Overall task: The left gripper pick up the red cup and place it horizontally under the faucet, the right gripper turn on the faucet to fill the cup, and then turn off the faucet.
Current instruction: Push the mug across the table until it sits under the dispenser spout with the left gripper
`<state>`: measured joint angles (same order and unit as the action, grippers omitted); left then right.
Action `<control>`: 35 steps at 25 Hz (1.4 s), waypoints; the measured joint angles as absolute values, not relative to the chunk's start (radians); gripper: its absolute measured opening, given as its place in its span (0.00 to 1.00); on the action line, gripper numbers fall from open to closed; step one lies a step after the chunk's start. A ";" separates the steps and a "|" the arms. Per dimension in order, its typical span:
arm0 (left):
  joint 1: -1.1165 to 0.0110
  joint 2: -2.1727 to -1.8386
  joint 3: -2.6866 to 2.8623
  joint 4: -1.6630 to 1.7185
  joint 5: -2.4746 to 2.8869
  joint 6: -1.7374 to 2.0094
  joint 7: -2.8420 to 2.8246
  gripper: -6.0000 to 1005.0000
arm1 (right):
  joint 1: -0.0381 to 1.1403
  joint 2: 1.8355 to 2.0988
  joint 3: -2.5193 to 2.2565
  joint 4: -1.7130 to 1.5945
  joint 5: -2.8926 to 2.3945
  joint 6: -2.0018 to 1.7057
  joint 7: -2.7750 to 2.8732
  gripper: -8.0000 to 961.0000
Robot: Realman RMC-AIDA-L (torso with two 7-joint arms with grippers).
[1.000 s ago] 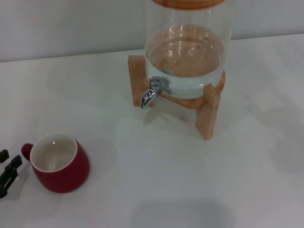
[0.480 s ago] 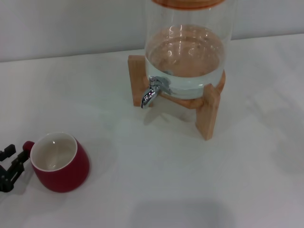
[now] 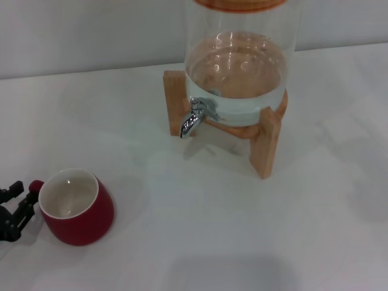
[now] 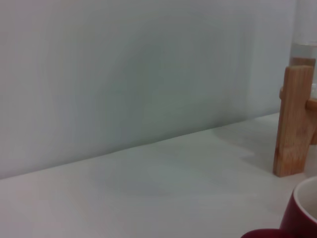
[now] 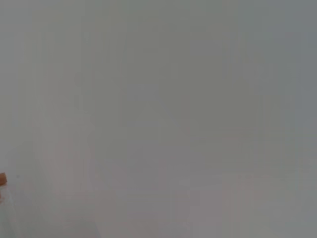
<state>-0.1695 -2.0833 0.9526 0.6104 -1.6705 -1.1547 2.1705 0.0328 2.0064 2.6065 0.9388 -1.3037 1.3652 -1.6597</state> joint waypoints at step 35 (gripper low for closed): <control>-0.199 -2.082 0.974 0.630 -1.592 -1.129 2.180 0.34 | 0.027 2.006 2.609 0.937 -1.304 1.369 -1.660 0.75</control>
<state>-0.1993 -2.0824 0.9739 0.6299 -1.5920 -1.1288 2.1798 0.0265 2.0064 2.6087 0.9373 -1.3038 1.3688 -1.6597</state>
